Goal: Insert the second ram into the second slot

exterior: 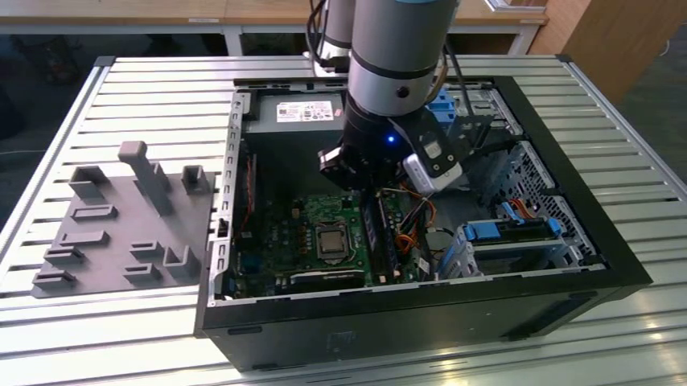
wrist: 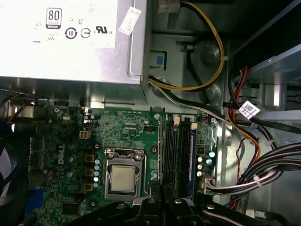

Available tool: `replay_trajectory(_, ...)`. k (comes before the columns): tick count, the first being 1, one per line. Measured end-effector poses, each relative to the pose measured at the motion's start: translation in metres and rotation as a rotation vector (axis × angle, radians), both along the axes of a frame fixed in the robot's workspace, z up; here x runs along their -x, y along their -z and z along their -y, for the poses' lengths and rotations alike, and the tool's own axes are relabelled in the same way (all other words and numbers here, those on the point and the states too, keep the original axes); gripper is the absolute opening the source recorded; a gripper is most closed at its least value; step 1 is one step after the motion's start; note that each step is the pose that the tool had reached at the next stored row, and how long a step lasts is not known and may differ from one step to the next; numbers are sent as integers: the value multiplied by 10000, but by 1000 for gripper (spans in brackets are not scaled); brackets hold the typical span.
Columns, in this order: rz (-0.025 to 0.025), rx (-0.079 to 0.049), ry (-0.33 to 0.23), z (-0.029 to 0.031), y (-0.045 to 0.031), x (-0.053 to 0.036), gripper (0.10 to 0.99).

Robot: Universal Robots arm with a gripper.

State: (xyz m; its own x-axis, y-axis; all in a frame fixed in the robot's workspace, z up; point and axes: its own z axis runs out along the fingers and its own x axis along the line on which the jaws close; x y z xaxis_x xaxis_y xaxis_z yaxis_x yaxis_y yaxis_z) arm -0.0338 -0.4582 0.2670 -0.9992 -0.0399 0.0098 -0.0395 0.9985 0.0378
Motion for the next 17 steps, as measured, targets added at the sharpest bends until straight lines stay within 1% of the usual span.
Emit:
replay_trajectory(3,-2,2,14,10,30,-1,137)
replay_trajectory(7,0,-11,175,13,57,-8,137)
replay_trajectory(11,-14,-35,178,14,109,-9,137)
replay_trajectory(17,-19,-58,211,39,134,-20,137)
